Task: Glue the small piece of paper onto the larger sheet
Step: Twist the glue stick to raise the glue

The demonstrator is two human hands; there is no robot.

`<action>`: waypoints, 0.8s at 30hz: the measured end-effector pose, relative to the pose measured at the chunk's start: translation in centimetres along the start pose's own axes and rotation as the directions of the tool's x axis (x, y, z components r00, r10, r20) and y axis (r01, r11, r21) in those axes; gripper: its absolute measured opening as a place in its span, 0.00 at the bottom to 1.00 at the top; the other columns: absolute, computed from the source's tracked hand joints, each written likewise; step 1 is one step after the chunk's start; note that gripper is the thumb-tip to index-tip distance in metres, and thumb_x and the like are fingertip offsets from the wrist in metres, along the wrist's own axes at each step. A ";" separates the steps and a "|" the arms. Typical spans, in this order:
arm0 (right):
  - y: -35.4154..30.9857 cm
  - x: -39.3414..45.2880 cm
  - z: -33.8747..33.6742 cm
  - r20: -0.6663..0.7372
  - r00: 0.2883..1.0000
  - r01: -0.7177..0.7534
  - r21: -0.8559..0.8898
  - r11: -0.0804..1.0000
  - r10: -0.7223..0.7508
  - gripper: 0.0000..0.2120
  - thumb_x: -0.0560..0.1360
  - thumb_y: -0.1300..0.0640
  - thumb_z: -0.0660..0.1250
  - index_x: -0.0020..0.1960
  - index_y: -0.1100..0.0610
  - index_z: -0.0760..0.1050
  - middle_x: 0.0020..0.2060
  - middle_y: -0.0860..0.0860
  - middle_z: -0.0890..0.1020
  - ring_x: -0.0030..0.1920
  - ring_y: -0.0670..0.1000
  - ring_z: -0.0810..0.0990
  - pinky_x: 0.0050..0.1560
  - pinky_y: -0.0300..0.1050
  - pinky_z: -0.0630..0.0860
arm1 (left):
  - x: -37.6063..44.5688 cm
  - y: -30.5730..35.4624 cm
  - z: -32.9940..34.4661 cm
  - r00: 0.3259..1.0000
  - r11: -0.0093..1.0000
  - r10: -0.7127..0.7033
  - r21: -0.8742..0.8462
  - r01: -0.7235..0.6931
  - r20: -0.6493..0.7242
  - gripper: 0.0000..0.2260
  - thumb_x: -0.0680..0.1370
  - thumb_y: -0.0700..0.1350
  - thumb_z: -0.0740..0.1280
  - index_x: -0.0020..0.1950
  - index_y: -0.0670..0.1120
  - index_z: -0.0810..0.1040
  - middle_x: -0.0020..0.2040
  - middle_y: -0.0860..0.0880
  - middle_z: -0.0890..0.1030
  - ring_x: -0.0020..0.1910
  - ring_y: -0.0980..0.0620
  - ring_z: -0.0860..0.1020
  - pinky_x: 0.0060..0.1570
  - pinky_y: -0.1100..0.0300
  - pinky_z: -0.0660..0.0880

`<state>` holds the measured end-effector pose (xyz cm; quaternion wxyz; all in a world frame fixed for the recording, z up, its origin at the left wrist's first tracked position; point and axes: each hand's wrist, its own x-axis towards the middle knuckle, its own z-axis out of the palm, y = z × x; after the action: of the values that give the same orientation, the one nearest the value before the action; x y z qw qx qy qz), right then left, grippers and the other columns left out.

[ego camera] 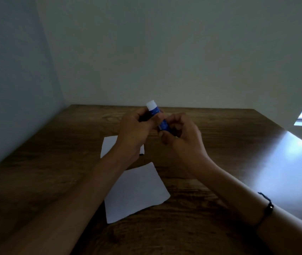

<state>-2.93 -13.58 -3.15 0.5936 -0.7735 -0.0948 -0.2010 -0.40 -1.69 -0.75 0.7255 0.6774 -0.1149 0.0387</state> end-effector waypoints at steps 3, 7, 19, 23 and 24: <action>-0.3 0.3 -0.8 0.251 0.959 -0.228 0.396 0.889 0.134 0.06 0.75 0.64 0.61 0.51 0.57 0.71 0.37 0.52 0.82 0.33 0.48 0.80 0.31 0.38 0.77 | 0.1 0.4 -0.3 1.000 1.000 -0.009 -0.022 0.009 0.017 0.04 0.72 0.42 0.67 0.45 0.47 0.79 0.48 0.44 0.81 0.51 0.44 0.78 0.56 0.47 0.74; -0.4 0.5 -1.2 0.399 0.900 -0.398 0.582 0.709 0.178 0.10 0.77 0.58 0.56 0.56 0.61 0.69 0.36 0.55 0.81 0.32 0.49 0.79 0.31 0.40 0.77 | 0.1 0.4 -0.3 0.997 0.997 0.075 0.022 -0.075 0.018 0.04 0.72 0.41 0.67 0.42 0.49 0.79 0.42 0.51 0.81 0.48 0.50 0.79 0.53 0.54 0.75; 0.1 -0.4 0.3 0.219 0.957 -0.268 0.424 0.865 0.190 0.10 0.73 0.67 0.62 0.53 0.58 0.72 0.39 0.51 0.78 0.35 0.46 0.78 0.38 0.42 0.76 | 0.2 0.7 -0.4 0.996 0.996 0.082 0.042 -0.081 -0.019 0.03 0.71 0.42 0.68 0.42 0.50 0.79 0.40 0.56 0.80 0.38 0.63 0.77 0.39 0.69 0.75; 0.1 -0.9 0.8 0.316 0.924 -0.352 0.485 0.800 0.216 0.08 0.77 0.61 0.57 0.54 0.57 0.72 0.32 0.50 0.79 0.32 0.48 0.78 0.32 0.41 0.76 | 0.1 1.0 -0.4 0.999 0.999 0.042 0.015 -0.041 -0.030 0.04 0.70 0.43 0.69 0.44 0.48 0.80 0.42 0.53 0.80 0.41 0.55 0.77 0.44 0.58 0.76; 0.0 -0.9 0.8 0.348 0.913 -0.371 0.499 0.783 0.211 0.08 0.78 0.60 0.56 0.53 0.57 0.72 0.32 0.50 0.79 0.32 0.49 0.78 0.32 0.41 0.76 | 0.0 1.1 -0.4 0.999 0.999 0.041 0.007 -0.041 -0.027 0.04 0.70 0.43 0.69 0.45 0.47 0.80 0.41 0.52 0.80 0.39 0.54 0.77 0.43 0.56 0.76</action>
<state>-3.57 -12.72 -3.72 0.7972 -0.5926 -0.1082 0.0391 -0.57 -1.22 0.34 0.7239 0.6767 -0.1185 0.0631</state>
